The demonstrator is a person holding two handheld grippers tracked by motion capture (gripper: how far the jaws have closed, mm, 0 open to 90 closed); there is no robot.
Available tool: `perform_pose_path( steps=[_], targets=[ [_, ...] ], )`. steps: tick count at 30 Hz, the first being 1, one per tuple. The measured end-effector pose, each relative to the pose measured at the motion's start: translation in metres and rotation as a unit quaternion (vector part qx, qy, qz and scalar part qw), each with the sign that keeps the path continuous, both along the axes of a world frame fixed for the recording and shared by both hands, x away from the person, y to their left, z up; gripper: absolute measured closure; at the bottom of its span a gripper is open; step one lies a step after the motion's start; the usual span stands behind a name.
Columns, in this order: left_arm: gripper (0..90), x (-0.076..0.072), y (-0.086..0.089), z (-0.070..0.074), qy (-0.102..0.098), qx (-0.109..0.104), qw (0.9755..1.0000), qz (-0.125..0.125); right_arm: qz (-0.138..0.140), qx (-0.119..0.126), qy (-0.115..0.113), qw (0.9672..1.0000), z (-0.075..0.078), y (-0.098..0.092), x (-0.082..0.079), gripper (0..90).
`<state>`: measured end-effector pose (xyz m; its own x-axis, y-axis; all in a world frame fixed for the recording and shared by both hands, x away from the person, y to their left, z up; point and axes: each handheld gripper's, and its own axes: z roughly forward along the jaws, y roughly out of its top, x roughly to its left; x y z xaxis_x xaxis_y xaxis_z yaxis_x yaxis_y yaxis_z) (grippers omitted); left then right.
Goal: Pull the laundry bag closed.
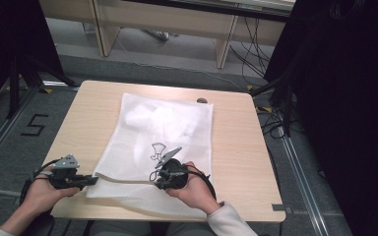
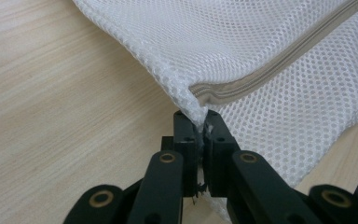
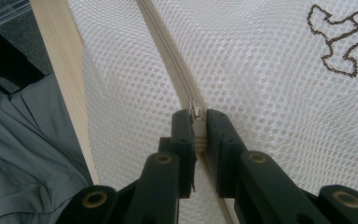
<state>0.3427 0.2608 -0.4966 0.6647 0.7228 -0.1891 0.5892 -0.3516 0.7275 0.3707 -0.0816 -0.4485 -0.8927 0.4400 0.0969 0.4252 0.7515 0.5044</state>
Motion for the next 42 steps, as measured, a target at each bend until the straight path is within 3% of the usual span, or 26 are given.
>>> perform_pose_path(
  steps=[2,3,6,7,10,11,14,15,16,17,20,21,33,34,42],
  targets=[
    [85.0,0.0,-0.001,0.0,-0.001,-0.005,1.0,0.002,0.0,0.002,0.002,1.0,0.0,-0.001,0.0,82.3],
    [85.0,0.001,0.002,0.001,0.0,0.014,0.9998,-0.013,0.001,0.003,-0.001,1.0,0.0,-0.001,0.0,82.3],
    [85.0,0.001,0.003,0.001,-0.001,0.016,0.9998,-0.014,0.0,0.002,-0.004,1.0,0.001,-0.002,0.0,82.4],
    [85.0,0.0,-0.001,0.0,0.001,-0.005,1.0,0.004,0.0,0.002,-0.004,1.0,0.001,-0.002,0.0,82.4],
    [85.0,0.001,0.002,0.001,0.0,0.011,0.9999,-0.009,-0.001,0.003,0.003,1.0,0.0,-0.002,0.001,82.4],
    [85.0,0.0,-0.001,0.0,0.0,-0.005,1.0,0.003,0.0,0.003,0.003,1.0,0.0,-0.003,0.001,82.3],
    [85.0,0.001,0.003,0.001,0.0,0.017,0.9998,-0.013,-0.004,0.002,0.0,1.0,0.002,-0.004,0.0,82.3],
    [85.0,0.0,-0.001,0.0,0.0,-0.005,1.0,0.004,-0.006,0.003,-0.001,1.0,0.002,-0.005,0.0,82.3],
    [85.0,0.0,-0.001,0.0,0.0,-0.004,1.0,0.003,-0.005,0.002,-0.002,1.0,0.002,-0.005,0.0,82.4],
    [85.0,0.001,0.002,0.001,-0.001,0.013,0.9999,-0.009,-0.008,0.001,0.003,1.0,0.001,-0.007,0.0,82.3],
    [85.0,0.001,0.003,0.001,0.0,0.018,0.9998,-0.013,-0.007,0.002,0.002,1.0,0.002,-0.008,0.0,82.3],
    [85.0,0.0,-0.001,0.0,-0.001,-0.006,1.0,0.006,-0.009,0.003,0.003,1.0,0.002,-0.008,-0.001,82.3],
    [85.0,0.0,0.0,0.001,-0.002,-0.002,1.0,0.001,-0.012,0.008,0.003,0.9999,0.002,-0.011,0.0,82.3],
    [85.0,0.0,0.001,0.002,0.005,0.006,1.0,-0.005,-0.012,0.005,0.004,0.9999,0.003,-0.011,-0.001,82.3],
    [85.0,0.0,-0.001,0.0,-0.002,-0.005,1.0,0.002,-0.018,0.005,0.008,0.9998,0.004,-0.012,-0.003,82.3]
  ],
)
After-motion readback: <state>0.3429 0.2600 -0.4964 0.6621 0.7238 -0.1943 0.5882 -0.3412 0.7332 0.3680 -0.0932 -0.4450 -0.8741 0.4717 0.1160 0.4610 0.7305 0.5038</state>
